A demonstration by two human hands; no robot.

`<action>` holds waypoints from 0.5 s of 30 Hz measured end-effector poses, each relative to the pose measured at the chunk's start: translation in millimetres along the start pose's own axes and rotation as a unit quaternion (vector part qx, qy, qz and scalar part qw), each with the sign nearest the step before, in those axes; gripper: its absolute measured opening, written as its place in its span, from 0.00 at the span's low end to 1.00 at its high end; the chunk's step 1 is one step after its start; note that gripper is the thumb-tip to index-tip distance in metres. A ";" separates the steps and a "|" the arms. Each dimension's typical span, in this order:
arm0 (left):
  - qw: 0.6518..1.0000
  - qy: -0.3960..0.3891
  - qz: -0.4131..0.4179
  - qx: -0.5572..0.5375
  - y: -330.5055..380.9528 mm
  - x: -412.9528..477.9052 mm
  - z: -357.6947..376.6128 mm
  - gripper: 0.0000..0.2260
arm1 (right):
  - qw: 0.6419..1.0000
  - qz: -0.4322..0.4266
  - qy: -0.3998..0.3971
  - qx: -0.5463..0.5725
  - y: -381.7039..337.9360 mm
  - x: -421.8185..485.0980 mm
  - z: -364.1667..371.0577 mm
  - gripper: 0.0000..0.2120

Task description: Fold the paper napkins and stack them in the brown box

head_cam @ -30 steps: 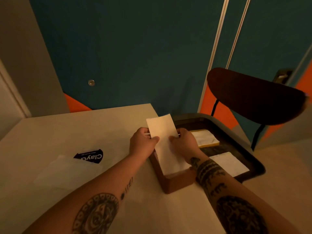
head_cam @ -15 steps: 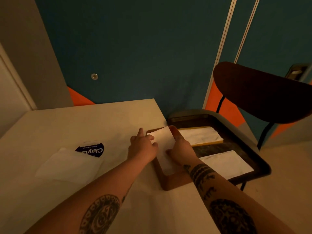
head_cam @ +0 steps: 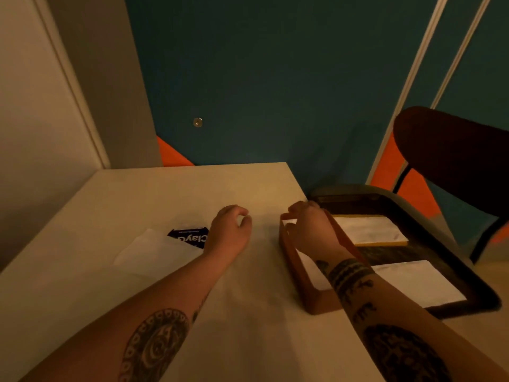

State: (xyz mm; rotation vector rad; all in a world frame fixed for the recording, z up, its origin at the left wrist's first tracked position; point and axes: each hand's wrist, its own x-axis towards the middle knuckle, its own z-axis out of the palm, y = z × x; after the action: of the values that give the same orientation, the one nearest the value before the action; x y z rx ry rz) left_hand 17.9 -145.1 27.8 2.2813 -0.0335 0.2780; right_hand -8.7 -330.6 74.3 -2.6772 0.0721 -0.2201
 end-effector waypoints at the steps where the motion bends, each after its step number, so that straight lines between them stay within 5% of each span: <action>1: 1.000 0.009 -0.010 0.001 -10.2 3.2 -11.2 0.10 | 1.000 -0.003 -0.003 0.027 -13.0 2.7 2.7 0.17; 9: 0.989 0.055 -0.128 0.056 -118.8 18.2 -99.9 0.12 | 0.995 -0.002 -0.095 0.028 -91.9 4.8 78.6 0.20; 15: 0.946 -0.011 -0.259 0.193 -178.9 15.5 -139.2 0.24 | 0.980 0.060 -0.182 -0.049 -121.1 -9.1 144.6 0.27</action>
State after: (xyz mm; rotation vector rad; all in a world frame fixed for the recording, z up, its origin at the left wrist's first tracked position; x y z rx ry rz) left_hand 27.2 78.4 -11.9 2.5729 0.6533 -0.0250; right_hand 8.1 -158.5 -1.6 -2.7519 0.1330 0.3193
